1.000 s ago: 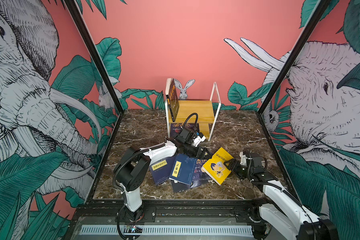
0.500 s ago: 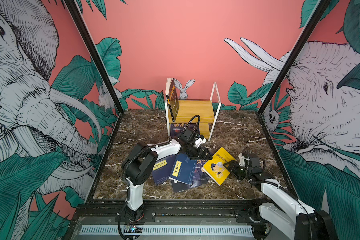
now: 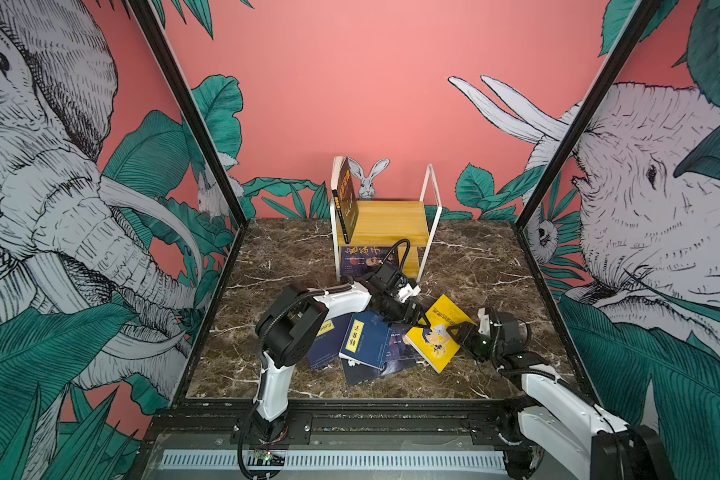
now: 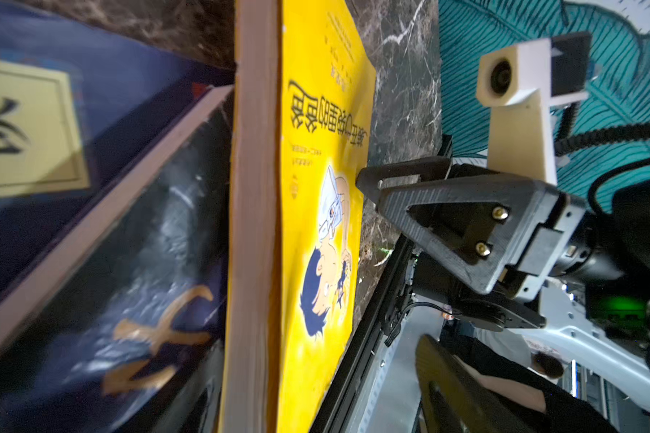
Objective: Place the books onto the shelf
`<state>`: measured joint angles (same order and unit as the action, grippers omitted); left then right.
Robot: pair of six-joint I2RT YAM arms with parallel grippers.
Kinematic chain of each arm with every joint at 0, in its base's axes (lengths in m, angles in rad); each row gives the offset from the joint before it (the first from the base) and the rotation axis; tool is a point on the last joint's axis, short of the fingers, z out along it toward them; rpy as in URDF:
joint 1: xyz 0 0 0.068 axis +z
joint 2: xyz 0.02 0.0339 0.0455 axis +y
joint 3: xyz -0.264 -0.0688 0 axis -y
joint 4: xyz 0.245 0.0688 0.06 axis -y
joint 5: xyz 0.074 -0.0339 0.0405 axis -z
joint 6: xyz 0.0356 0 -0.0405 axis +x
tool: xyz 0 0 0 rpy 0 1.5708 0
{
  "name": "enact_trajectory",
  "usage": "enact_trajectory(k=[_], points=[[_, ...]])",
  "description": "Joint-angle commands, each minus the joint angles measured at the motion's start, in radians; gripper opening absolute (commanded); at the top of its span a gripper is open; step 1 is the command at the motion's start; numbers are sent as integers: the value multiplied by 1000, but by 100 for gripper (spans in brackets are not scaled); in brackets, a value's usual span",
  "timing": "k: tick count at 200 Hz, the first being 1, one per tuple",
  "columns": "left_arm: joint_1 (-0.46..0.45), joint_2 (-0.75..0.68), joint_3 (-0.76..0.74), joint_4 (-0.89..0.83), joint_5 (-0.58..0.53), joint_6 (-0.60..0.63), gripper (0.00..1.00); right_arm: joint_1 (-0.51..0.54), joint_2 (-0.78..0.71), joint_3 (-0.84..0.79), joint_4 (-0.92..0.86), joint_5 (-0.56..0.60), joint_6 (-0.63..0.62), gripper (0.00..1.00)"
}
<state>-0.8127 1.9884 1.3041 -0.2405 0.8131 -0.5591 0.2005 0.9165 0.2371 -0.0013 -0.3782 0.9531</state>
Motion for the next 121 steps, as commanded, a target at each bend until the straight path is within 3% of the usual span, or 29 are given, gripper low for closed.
enact_trajectory(k=[1,22,62,111,121], points=[[-27,16,14,-12,48,-39,75,7,5,-54,-49,21,35,58],[-29,18,3,61,106,-112,59,6,4,-46,-62,22,19,58],[-30,-12,52,48,124,-122,28,7,-17,-53,-74,14,20,58],[-29,-29,50,44,118,-123,0,7,-43,-32,-96,-11,13,59],[-29,-34,47,47,121,-126,0,7,-68,-11,-129,-10,-14,60]])
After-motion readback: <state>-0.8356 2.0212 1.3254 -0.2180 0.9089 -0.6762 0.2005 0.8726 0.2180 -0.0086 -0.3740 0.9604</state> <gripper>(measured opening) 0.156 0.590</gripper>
